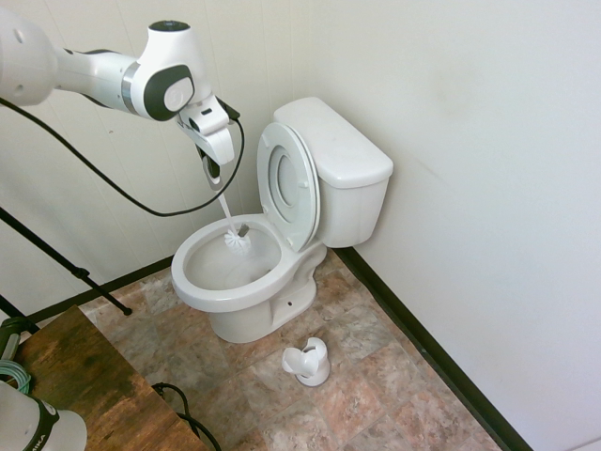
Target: Clean the toilet
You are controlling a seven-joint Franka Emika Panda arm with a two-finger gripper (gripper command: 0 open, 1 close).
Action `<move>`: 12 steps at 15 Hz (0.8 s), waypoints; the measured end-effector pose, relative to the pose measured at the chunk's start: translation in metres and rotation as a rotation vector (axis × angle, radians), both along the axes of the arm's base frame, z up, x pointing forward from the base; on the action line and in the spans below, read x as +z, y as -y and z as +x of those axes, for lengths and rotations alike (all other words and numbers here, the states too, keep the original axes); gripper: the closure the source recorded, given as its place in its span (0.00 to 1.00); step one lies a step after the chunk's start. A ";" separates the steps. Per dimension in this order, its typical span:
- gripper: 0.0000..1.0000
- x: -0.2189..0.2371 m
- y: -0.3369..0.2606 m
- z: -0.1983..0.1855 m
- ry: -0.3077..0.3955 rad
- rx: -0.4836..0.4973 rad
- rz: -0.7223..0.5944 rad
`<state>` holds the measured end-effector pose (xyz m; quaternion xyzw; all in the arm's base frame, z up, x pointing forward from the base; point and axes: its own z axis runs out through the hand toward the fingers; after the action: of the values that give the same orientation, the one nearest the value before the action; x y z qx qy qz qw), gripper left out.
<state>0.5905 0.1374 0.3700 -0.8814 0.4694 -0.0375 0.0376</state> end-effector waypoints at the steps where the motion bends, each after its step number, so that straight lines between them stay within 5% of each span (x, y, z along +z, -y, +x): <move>1: 1.00 -0.018 -0.004 0.007 -0.001 -0.002 0.005; 12: 1.00 -0.138 -0.032 0.097 0.002 -0.121 -0.005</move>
<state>0.6877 0.1693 0.2320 -0.8515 0.5216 -0.0419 0.0338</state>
